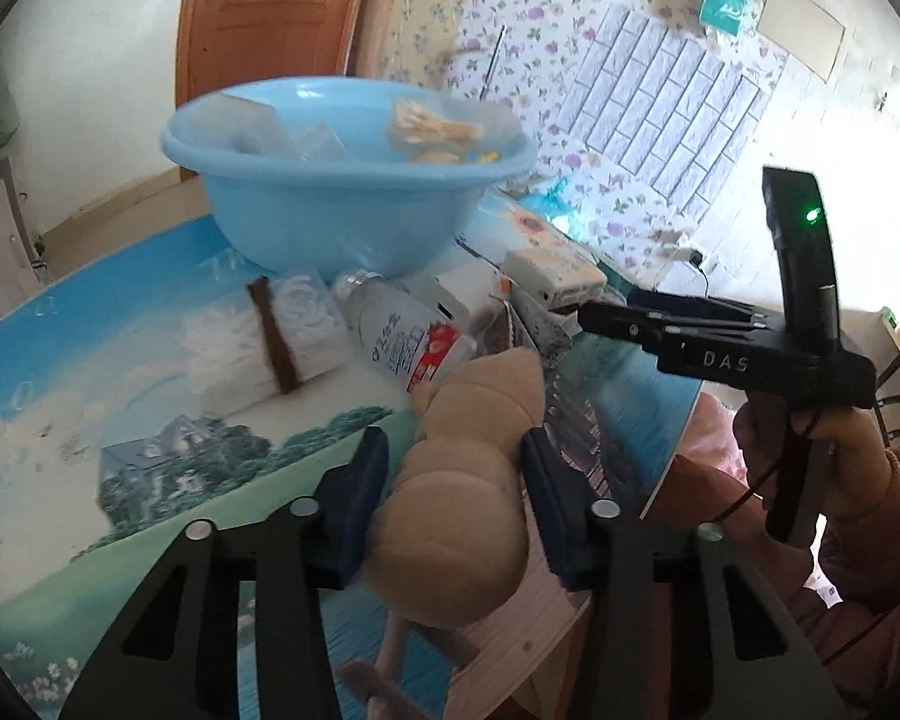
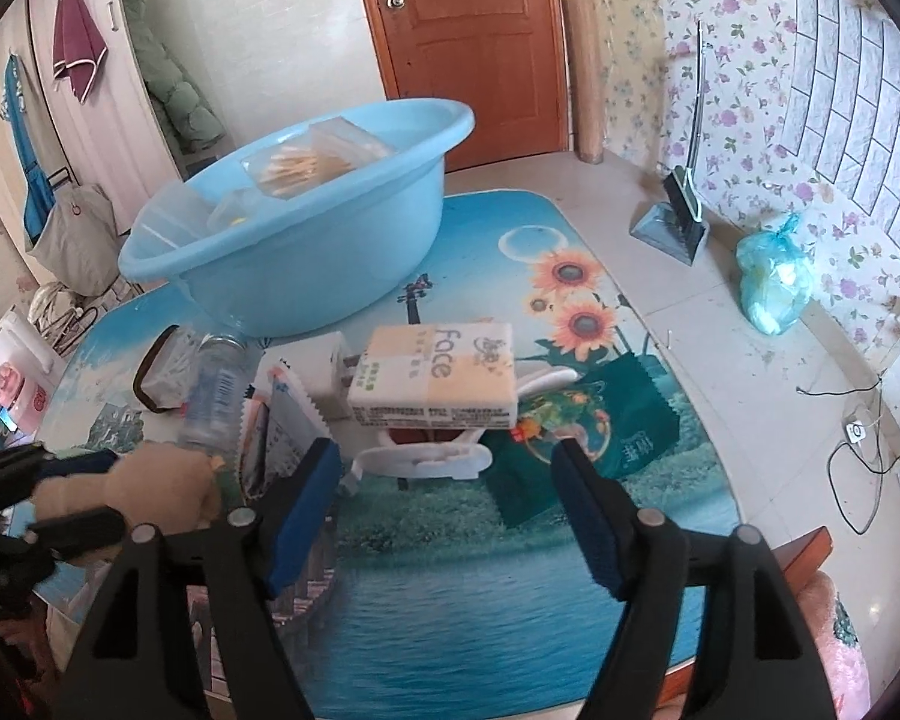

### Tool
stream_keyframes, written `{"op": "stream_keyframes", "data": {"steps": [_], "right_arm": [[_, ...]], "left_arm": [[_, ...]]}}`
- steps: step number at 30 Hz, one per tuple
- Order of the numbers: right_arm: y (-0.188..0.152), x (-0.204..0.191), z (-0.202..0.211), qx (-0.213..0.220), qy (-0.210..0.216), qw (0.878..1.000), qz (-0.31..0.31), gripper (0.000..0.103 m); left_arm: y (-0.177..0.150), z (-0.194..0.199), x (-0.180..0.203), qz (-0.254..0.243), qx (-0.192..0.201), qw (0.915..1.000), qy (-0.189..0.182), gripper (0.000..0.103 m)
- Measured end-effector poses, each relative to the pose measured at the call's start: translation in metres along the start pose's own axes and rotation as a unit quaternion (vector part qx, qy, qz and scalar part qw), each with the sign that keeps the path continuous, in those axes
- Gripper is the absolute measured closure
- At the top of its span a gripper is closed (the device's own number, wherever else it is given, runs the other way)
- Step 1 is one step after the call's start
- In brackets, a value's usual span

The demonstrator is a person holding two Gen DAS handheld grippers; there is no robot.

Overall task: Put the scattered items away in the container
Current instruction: 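Close the left tool around the beige plush and lift it, then grasp the folded paper packet with the right tool while the left tool holds the plush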

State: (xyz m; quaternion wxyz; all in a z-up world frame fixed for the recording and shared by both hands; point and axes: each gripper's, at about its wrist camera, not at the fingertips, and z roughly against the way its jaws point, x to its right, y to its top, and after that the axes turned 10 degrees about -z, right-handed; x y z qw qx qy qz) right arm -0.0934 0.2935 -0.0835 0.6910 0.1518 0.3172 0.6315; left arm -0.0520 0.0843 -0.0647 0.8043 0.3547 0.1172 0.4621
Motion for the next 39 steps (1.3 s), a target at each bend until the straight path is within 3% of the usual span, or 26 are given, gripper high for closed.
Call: {"op": "stream_keyframes", "data": {"steps": [12, 18, 26, 31, 34, 39], "right_arm": [[-0.001, -0.021, -0.012, -0.002, -0.014, 1.000, 0.022, 0.024], [-0.002, -0.025, -0.012, -0.009, 0.006, 1.000, 0.025, 0.024], [-0.008, -0.035, -0.005, -0.017, 0.038, 0.998, 0.045, 0.074], [-0.012, -0.042, 0.001, -0.019, 0.052, 0.997, 0.056, 0.085], [-0.016, -0.046, 0.007, -0.018, 0.059, 0.996, 0.064, 0.086], [-0.024, -0.051, 0.013, -0.023, 0.079, 0.994, 0.071, 0.090]], "left_arm": [[-0.019, 0.023, -0.029, 0.034, 0.013, 0.9990, 0.027, 0.062], [-0.026, 0.027, -0.035, 0.044, 0.016, 0.9984, 0.033, 0.062], [-0.028, 0.026, -0.033, 0.045, 0.014, 0.9983, 0.035, 0.061], [-0.031, 0.023, -0.031, 0.052, 0.014, 0.9977, 0.040, 0.060], [-0.032, 0.019, -0.027, 0.049, 0.008, 0.9979, 0.043, 0.059], [-0.034, 0.010, -0.022, 0.043, -0.006, 0.9979, 0.048, 0.046]]}}
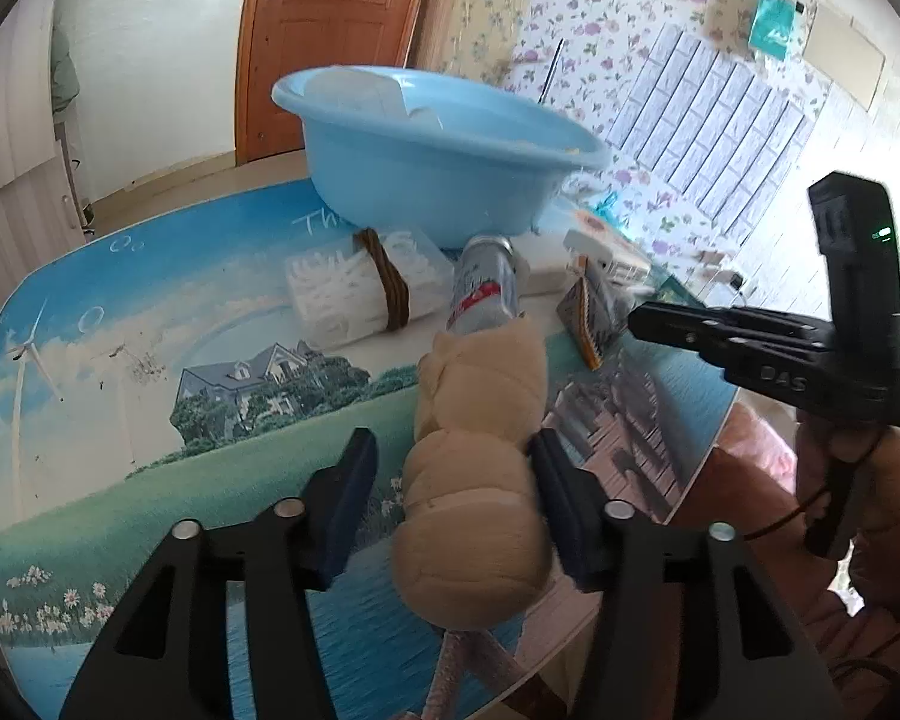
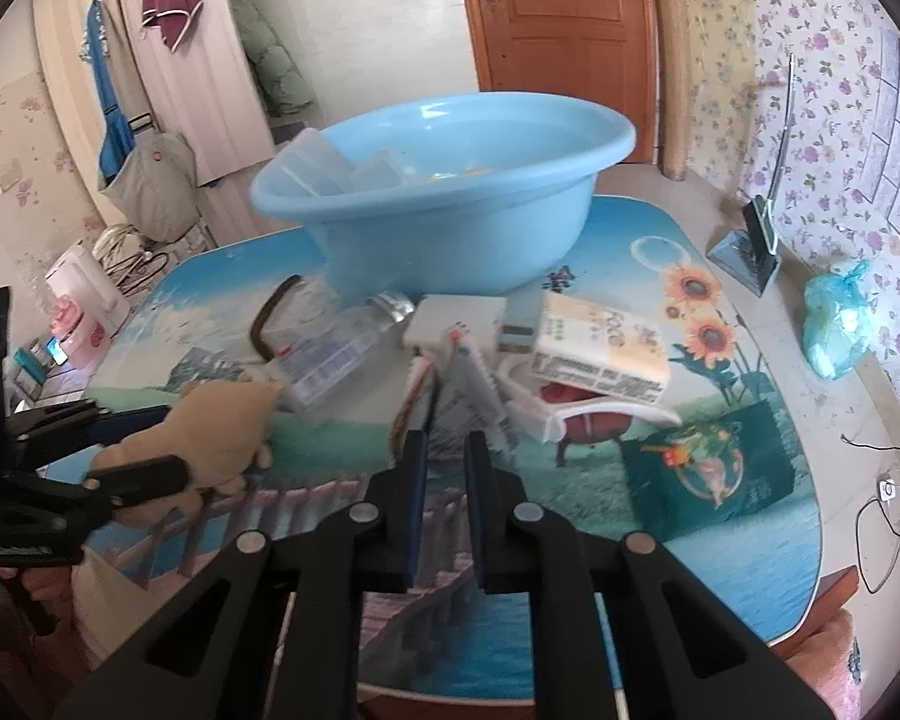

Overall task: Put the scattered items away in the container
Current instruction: 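Grasp the folded paper packet with the right tool while the left tool holds the plush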

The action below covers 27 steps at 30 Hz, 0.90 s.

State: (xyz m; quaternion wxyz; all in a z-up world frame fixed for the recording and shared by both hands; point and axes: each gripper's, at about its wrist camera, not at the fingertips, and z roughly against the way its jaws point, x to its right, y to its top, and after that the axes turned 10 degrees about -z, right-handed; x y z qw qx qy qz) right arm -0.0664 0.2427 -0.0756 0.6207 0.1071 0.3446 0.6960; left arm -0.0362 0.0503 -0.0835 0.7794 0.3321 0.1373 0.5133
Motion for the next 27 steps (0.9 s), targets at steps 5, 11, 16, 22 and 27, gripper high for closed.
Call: {"op": "stream_keyframes", "data": {"steps": [5, 11, 16, 22, 27], "right_arm": [[-0.009, -0.013, 0.005, -0.004, 0.016, 1.000, 0.017, 0.090], [-0.011, -0.017, 0.012, 0.002, 0.023, 0.999, 0.024, 0.092], [-0.011, -0.018, 0.020, 0.013, 0.028, 0.999, 0.025, 0.092], [-0.014, -0.020, 0.026, 0.020, 0.029, 0.999, 0.026, 0.092], [-0.015, -0.016, 0.028, 0.022, 0.026, 0.999, 0.022, 0.092]], "left_arm": [[-0.004, -0.009, 0.002, 0.000, -0.015, 0.9998, 0.011, 0.060], [-0.006, 0.006, -0.003, 0.015, 0.006, 0.9996, 0.021, 0.061], [-0.005, 0.017, -0.012, 0.029, 0.018, 0.9984, 0.045, 0.061], [-0.007, 0.022, -0.016, 0.036, 0.017, 0.9971, 0.065, 0.060], [-0.008, 0.019, -0.014, 0.034, 0.012, 0.9971, 0.067, 0.060]]}}
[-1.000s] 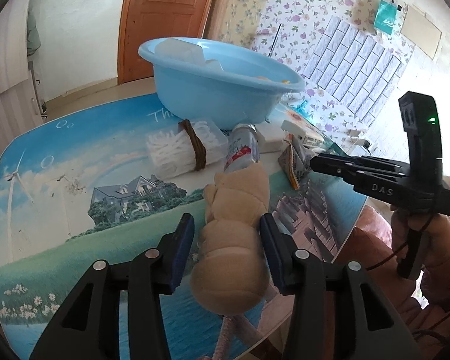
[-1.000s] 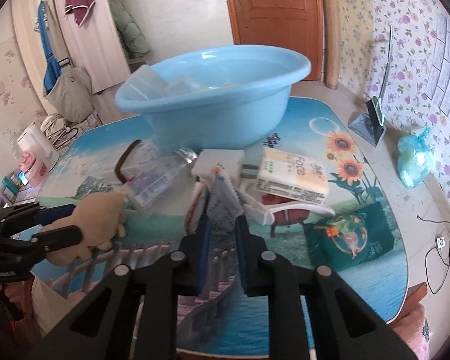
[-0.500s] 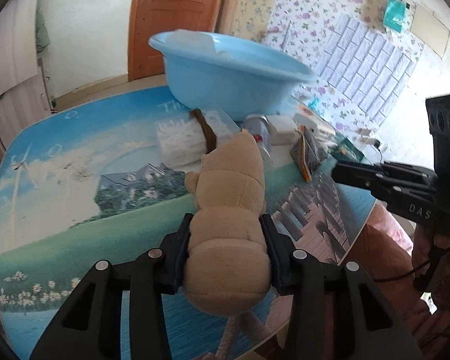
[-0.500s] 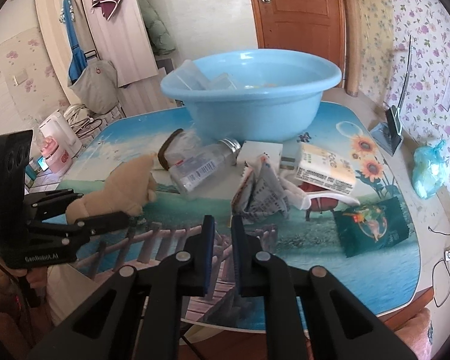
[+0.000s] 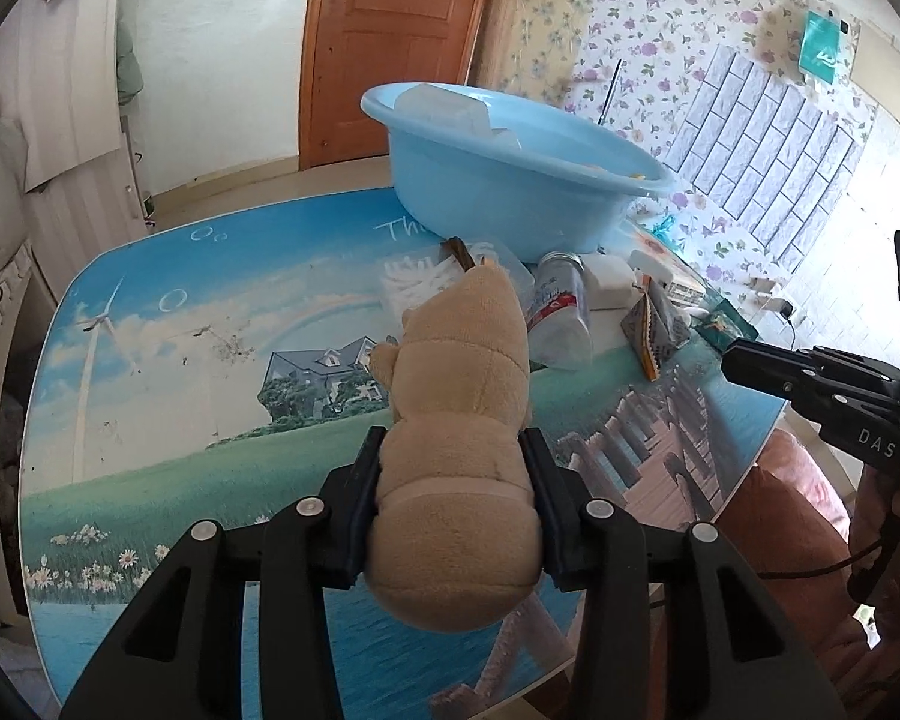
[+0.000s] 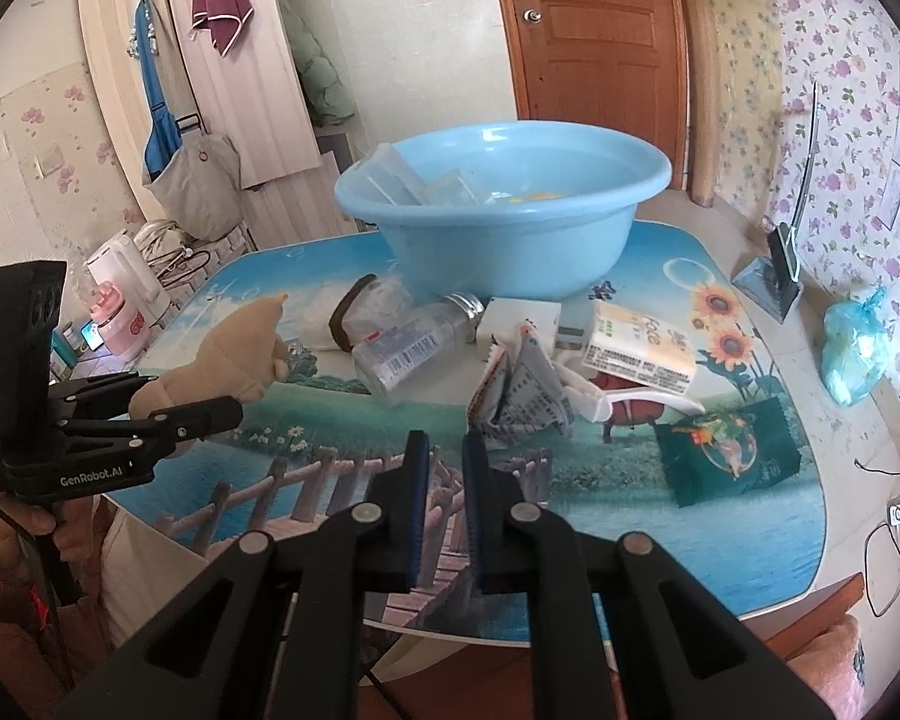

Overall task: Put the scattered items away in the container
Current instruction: 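Grasp the folded paper packet with the right tool while the left tool holds the plush, then carry the plush and paper packet over the basin with both tools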

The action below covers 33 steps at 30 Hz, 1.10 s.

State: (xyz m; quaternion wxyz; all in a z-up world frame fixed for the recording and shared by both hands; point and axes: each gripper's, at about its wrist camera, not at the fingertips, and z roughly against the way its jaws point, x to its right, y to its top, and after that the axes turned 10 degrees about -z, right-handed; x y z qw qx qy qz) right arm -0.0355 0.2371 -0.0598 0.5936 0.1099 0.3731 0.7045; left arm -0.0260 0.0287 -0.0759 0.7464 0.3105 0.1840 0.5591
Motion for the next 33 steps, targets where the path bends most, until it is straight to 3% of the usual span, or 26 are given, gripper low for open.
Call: {"op": "stream_keyframes", "data": {"steps": [25, 27, 29, 33], "right_arm": [[0.001, 0.025, -0.002, 0.016, -0.035, 0.999, -0.033, 0.090], [0.001, 0.026, -0.004, 0.013, -0.044, 0.998, -0.033, 0.084], [0.000, 0.028, -0.006, 0.008, -0.050, 0.998, -0.035, 0.065], [-0.001, 0.032, -0.011, 0.002, -0.057, 0.997, -0.046, 0.054]], "left_arm": [[-0.006, -0.016, -0.009, 0.010, -0.024, 0.9993, 0.026, 0.059], [-0.007, -0.017, -0.010, 0.008, -0.023, 0.9994, 0.026, 0.059], [-0.006, -0.017, -0.009, 0.006, -0.023, 0.9994, 0.027, 0.059], [-0.006, -0.020, -0.009, 0.004, -0.024, 0.9993, 0.027, 0.059]]}}
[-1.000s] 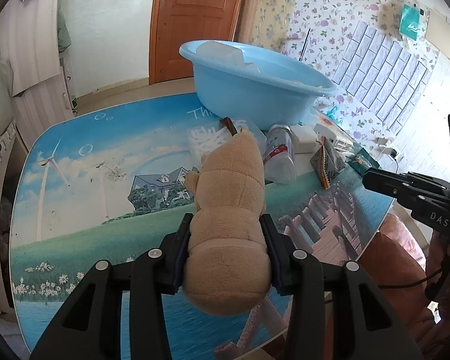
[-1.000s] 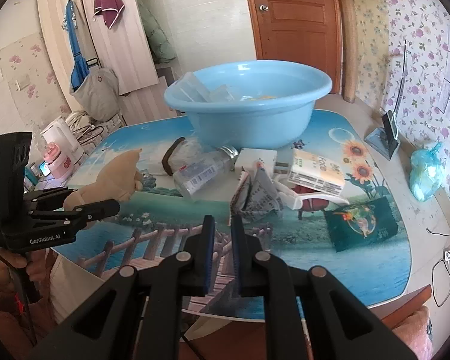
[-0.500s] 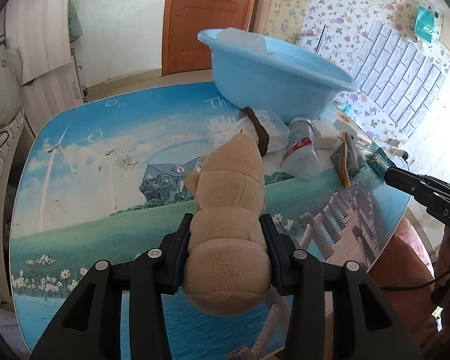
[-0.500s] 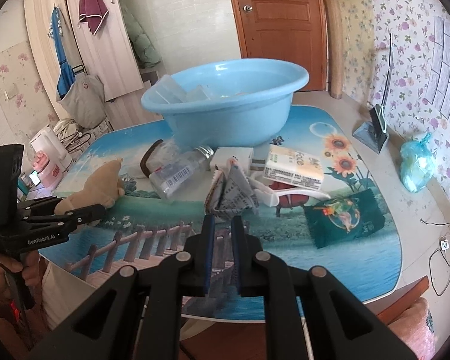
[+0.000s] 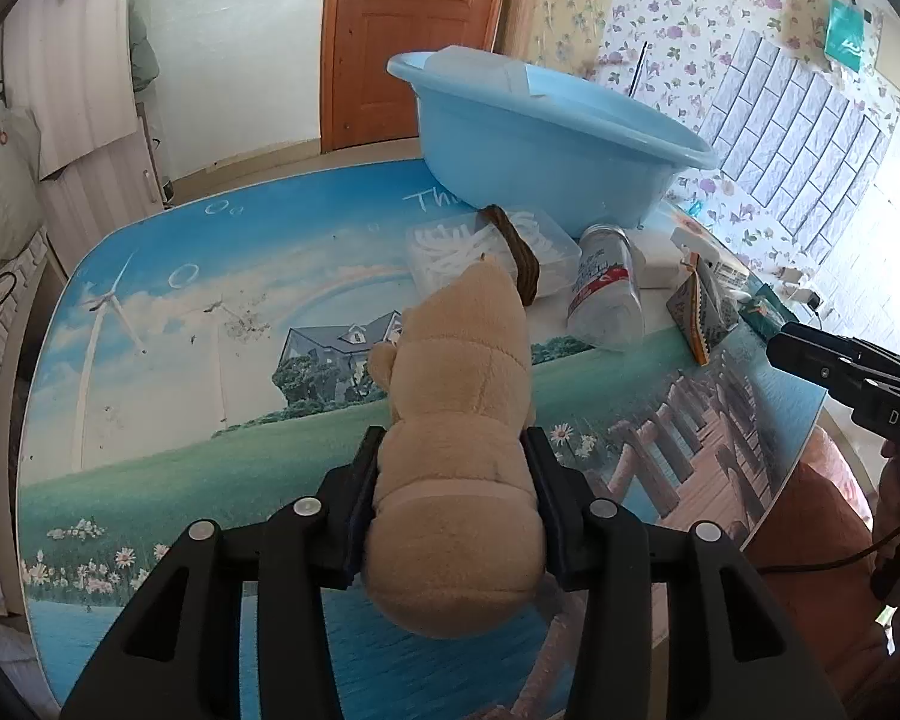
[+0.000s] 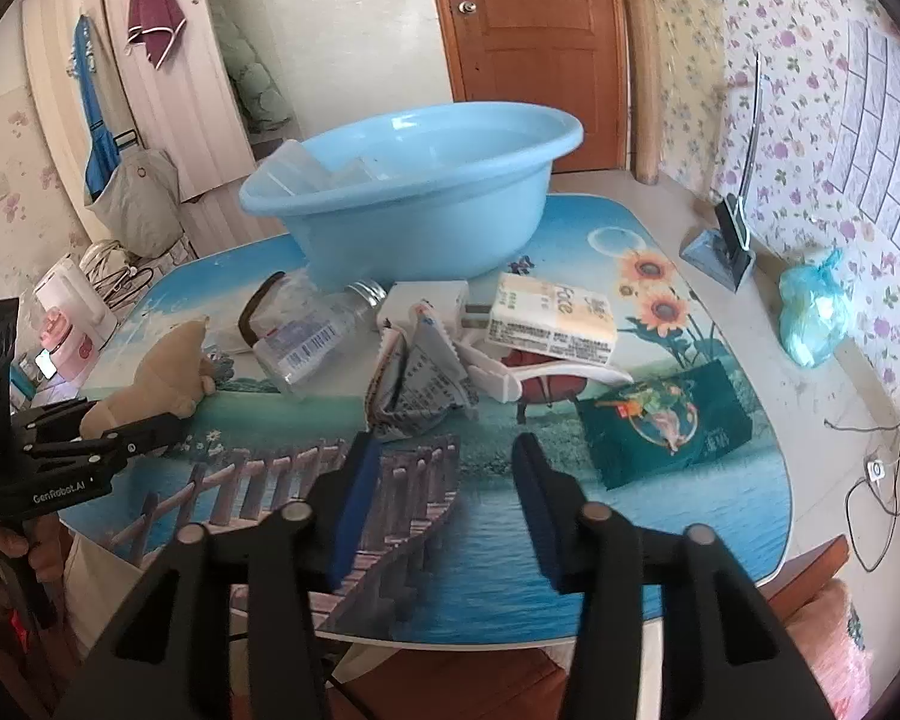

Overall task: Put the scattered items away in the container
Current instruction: 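Carry the plush and paper packet over the basin with both tools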

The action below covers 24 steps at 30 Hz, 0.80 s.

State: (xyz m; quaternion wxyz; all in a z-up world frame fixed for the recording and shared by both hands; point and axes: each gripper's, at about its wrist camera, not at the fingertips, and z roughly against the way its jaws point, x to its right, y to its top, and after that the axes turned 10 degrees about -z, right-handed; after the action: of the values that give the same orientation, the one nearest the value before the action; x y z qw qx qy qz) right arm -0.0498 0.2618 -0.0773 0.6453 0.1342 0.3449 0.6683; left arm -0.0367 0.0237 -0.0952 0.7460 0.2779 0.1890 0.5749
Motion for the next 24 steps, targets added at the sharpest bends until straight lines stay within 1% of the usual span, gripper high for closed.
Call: {"op": "stream_keyframes", "data": {"steps": [5, 11, 17, 21, 22, 23, 24], "right_arm": [[0.005, -0.006, -0.007, 0.000, -0.005, 1.000, -0.001, 0.043], [0.010, -0.022, -0.018, 0.003, -0.003, 1.000, 0.019, 0.043], [0.013, -0.027, -0.035, -0.004, -0.021, 1.000, 0.022, 0.043], [0.014, -0.027, -0.043, -0.011, -0.029, 0.999, 0.021, 0.043], [0.013, -0.028, -0.044, -0.009, -0.033, 0.999, 0.022, 0.044], [0.013, -0.027, -0.044, -0.006, -0.038, 0.999, 0.023, 0.053], [0.013, -0.027, -0.043, -0.004, -0.036, 0.999, 0.023, 0.057]], "left_arm": [[0.002, -0.002, 0.003, -0.012, 0.000, 0.9999, 0.011, 0.057], [0.002, -0.004, 0.002, -0.013, 0.001, 0.9998, 0.014, 0.056], [0.004, -0.005, 0.001, -0.020, 0.003, 0.9997, 0.017, 0.054], [0.004, -0.005, 0.001, -0.021, 0.005, 0.9997, 0.013, 0.055], [0.004, -0.004, 0.000, -0.020, 0.006, 0.9997, 0.008, 0.058], [0.004, -0.004, -0.001, -0.018, 0.006, 0.9998, 0.006, 0.058], [0.004, -0.004, -0.001, -0.018, 0.005, 0.9998, 0.005, 0.058]]}}
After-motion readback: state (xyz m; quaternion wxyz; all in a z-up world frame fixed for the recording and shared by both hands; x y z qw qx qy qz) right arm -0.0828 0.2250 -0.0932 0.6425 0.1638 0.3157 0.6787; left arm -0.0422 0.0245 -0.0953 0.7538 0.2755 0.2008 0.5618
